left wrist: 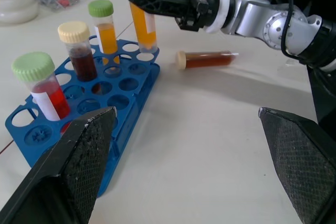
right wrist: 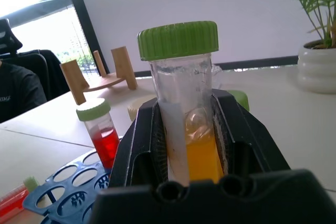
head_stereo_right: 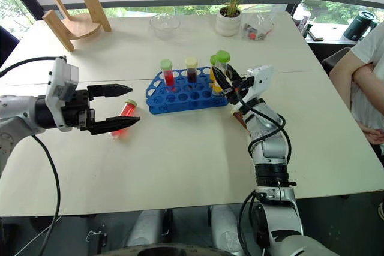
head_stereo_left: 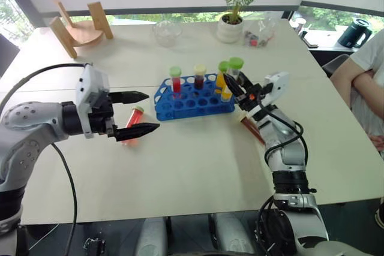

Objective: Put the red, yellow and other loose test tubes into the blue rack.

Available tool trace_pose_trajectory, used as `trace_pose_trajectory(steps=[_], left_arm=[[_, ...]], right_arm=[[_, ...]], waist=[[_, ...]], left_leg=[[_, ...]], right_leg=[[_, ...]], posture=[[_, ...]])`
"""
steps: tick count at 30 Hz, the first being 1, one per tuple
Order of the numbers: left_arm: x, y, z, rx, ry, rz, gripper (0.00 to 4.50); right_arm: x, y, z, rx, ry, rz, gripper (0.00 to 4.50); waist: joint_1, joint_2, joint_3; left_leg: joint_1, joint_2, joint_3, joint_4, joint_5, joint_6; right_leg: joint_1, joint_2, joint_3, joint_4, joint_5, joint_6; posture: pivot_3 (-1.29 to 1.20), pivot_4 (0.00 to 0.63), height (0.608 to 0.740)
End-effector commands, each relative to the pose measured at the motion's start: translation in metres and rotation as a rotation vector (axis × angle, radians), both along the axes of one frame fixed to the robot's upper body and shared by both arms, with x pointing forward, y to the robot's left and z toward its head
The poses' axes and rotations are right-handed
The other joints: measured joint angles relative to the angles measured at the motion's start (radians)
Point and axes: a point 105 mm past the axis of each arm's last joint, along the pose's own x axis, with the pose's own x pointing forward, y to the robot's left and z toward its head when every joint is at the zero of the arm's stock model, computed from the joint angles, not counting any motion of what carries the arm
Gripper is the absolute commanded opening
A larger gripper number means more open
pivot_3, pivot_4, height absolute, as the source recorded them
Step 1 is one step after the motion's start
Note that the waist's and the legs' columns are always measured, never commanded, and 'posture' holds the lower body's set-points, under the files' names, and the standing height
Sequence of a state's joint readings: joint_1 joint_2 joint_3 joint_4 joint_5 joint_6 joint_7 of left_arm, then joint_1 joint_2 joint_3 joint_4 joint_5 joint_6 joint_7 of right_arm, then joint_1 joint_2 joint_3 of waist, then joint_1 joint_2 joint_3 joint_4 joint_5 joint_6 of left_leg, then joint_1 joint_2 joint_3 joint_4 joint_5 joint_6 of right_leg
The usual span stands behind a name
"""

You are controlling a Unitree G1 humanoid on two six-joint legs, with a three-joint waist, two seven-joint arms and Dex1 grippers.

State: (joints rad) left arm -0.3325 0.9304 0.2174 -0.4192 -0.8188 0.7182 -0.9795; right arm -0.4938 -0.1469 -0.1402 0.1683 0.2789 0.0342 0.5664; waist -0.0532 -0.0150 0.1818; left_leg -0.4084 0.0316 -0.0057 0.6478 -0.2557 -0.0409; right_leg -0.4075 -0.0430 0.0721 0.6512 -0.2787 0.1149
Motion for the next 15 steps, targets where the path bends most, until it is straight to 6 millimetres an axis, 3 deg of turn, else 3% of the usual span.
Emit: trace_pose_trajectory(steps=[1, 15], left_arm=[[-0.005, -0.004, 0.012, 0.002, -0.051, -0.020, 4.50], [-0.007, -0.006, 0.010, -0.003, -0.055, -0.005, 4.50]], right_arm=[[0.001, 0.002, 0.011, -0.009, -0.066, 0.002, 0.78], [0.008, -0.001, -0.002, -0.034, -0.048, -0.017, 0.78]], waist=[[0.002, 0.000, 0.000], [0.002, 0.000, 0.000]], left_leg=[[0.000, 0.000, 0.000, 0.000, 0.000, 0.000], [0.000, 0.000, 0.000, 0.000, 0.000, 0.000]], right_leg=[[0.000, 0.000, 0.000, 0.000, 0.000, 0.000], [0.000, 0.000, 0.000, 0.000, 0.000, 0.000]], posture=[[0.00, 0.150, 0.740], [0.00, 0.150, 0.740]])
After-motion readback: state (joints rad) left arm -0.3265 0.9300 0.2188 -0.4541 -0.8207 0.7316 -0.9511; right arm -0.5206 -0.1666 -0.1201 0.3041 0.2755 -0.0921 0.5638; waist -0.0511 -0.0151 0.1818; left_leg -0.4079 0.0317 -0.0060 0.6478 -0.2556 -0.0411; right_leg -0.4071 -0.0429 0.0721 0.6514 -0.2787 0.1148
